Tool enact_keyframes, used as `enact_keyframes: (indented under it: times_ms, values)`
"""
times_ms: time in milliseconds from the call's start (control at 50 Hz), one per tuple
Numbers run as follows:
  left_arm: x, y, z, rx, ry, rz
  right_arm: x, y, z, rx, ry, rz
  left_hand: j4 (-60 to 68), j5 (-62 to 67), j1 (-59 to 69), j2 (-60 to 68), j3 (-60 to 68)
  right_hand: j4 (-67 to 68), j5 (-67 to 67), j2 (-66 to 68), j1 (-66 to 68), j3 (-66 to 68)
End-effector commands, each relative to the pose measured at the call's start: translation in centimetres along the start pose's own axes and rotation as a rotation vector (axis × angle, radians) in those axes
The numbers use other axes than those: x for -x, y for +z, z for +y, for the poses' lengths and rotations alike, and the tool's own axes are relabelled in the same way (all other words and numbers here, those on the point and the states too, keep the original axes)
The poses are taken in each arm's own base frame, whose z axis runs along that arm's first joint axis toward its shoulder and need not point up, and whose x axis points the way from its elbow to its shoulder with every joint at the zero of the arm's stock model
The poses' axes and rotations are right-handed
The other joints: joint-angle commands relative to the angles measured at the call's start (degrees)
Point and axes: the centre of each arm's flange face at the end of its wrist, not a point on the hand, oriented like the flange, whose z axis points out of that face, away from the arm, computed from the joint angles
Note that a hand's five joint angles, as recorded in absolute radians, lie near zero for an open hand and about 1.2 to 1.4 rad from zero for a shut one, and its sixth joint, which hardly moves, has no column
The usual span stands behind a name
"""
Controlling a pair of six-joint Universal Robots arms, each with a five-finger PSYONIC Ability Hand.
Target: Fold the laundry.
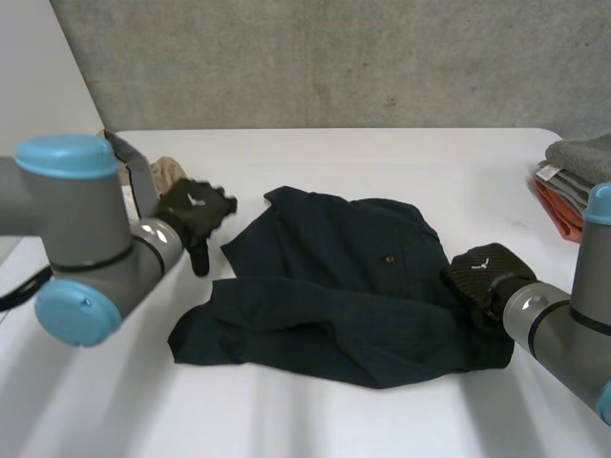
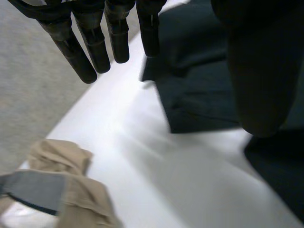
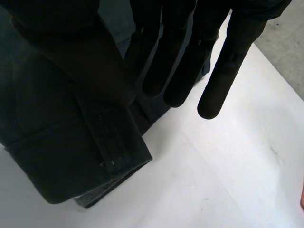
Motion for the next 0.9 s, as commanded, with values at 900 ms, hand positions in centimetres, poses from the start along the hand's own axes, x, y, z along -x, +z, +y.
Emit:
enact_keyframes:
  times_ms: [900]
  values:
    - [0.3,8.7,4.7,-0.048,0.262,0.012,-0.8,-0.4,0.5,0.037,0.04,-0.005,61.44,61.74,61.57,61.14,61.03,11.57,13.11,12.48,14.31,11.98]
